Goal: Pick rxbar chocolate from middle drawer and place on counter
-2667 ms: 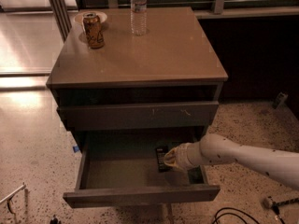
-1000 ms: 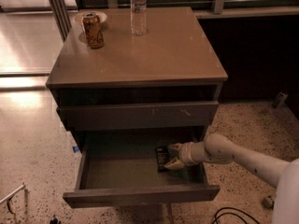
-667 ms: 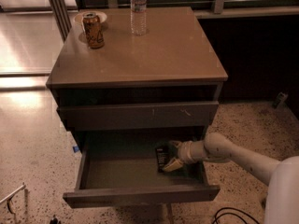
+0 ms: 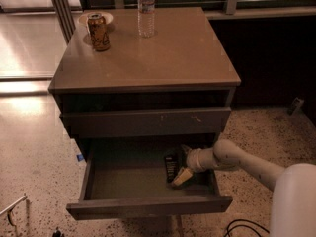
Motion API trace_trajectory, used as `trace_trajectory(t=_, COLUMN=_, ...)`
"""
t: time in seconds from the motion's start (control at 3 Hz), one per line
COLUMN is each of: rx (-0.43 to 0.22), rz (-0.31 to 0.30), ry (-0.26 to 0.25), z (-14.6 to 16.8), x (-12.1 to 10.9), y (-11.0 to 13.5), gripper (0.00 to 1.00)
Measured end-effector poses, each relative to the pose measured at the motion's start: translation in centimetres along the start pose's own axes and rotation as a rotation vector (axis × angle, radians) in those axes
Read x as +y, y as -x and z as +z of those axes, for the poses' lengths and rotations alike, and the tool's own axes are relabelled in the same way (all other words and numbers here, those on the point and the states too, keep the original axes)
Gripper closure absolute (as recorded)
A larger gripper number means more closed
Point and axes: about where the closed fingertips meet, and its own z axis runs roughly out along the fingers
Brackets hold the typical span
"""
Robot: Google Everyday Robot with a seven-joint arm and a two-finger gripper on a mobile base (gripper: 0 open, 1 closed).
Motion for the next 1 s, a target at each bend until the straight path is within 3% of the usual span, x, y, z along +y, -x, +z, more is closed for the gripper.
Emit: trace_trajectory(t=1.0, rx=0.028, rz=0.025, ry=0.068, z=3.2, x=1.3, y=-1.1, gripper=0.09)
